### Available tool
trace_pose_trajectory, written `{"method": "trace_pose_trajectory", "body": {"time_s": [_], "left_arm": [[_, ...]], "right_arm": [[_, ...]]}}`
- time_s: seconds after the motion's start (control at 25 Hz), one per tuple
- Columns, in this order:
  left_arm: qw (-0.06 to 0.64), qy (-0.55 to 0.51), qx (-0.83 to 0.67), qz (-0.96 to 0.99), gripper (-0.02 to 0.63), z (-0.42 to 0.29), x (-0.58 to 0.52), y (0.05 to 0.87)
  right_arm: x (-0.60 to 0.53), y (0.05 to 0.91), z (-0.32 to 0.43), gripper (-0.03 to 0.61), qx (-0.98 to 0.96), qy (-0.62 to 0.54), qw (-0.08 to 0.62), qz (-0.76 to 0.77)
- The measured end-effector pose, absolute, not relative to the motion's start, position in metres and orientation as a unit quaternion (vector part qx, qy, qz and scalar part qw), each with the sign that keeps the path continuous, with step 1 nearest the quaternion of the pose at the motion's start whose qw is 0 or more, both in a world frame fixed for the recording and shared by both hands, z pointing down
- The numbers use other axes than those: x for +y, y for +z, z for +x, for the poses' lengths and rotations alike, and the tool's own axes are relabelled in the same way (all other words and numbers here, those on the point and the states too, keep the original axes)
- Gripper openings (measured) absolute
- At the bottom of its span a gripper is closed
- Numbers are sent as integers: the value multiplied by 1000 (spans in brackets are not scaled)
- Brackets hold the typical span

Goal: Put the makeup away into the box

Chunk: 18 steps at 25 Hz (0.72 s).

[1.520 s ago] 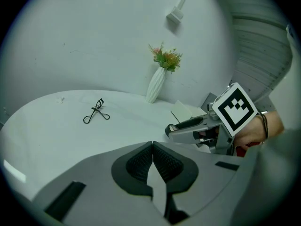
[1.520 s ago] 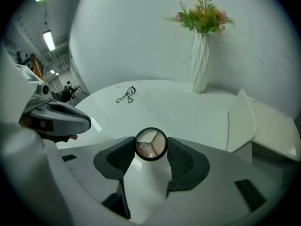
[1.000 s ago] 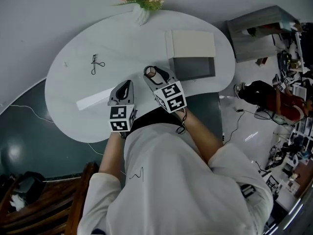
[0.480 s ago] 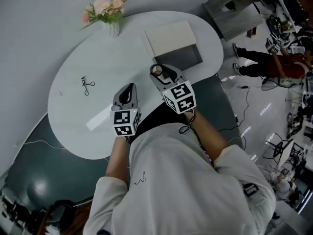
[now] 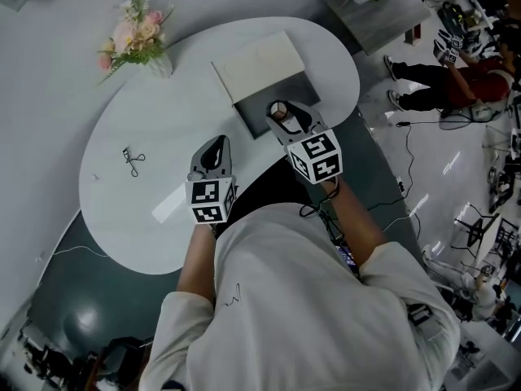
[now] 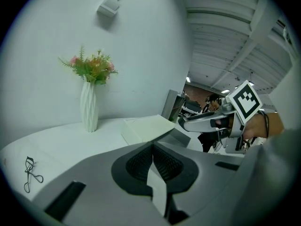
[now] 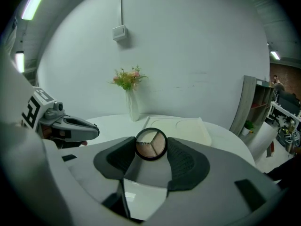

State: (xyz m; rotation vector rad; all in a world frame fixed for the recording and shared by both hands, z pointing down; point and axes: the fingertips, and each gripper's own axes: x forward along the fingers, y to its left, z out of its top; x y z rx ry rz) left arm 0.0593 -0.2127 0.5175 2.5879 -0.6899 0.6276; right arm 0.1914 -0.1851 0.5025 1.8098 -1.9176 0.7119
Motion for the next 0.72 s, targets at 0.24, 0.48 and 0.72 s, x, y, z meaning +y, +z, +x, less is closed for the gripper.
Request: {"method": "trace_pose_trajectory", "body": {"time_s": [0.24,0.48,0.72], "left_arm": [[195,239,-270,912,18,109,-216,518],[213,257,-312,889,18,149,-210,532],[225,270,-359,864,18,164,-207,540]], "right_arm": [[-185,500,238,212,-727,235,239,599],[-188,501,274,212,-789,196,296,501],[-194,510,278,212,-851,150,331,379]]}}
